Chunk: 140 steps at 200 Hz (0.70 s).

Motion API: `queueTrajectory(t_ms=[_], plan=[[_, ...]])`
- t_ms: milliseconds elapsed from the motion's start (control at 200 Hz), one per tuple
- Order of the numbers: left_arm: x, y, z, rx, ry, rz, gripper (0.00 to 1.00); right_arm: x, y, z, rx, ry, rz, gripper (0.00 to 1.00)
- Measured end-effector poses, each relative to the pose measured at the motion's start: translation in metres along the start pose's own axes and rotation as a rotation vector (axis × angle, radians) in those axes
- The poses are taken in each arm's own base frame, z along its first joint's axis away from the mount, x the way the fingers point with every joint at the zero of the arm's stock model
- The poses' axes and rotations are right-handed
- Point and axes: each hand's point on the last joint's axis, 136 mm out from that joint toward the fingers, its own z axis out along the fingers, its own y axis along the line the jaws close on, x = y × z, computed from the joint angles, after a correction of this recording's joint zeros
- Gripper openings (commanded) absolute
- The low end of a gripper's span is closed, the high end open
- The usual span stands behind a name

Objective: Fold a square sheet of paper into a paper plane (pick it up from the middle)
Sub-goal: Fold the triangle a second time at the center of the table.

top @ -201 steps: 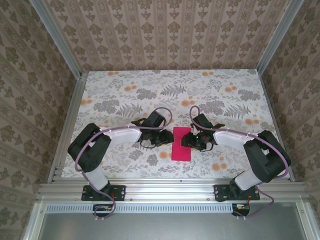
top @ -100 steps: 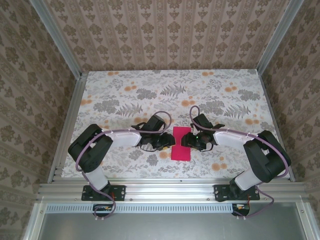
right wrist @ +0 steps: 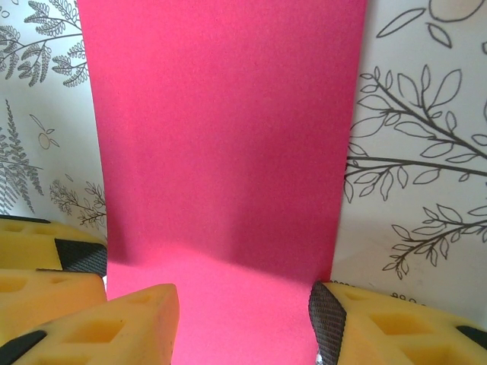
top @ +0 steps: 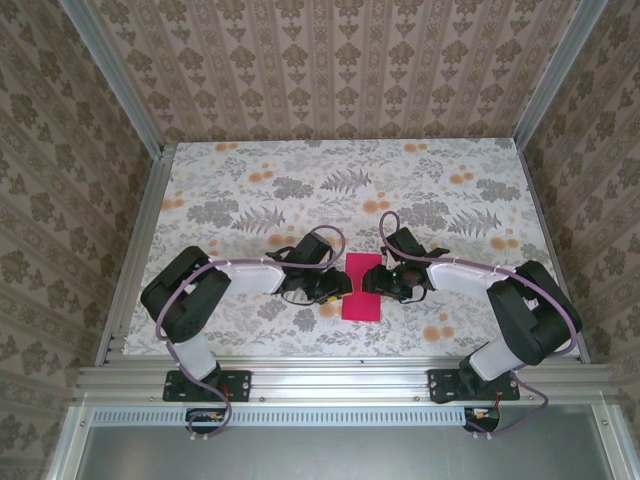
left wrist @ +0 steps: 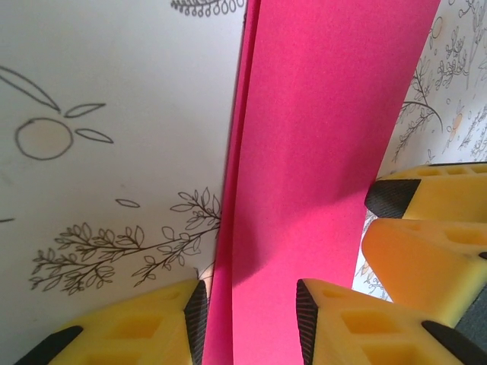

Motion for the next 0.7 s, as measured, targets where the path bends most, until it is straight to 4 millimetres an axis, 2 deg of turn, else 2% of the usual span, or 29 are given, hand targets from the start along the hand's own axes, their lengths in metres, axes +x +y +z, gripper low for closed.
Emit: queueTrajectory(t_ms=[700], plan=[[-0.0005,-0.0085,0.0020,0.031,0.004,0.017,0.32,-0.0006,0.0023,0.0010,-0.017,-0.005,-0.005,0.53]])
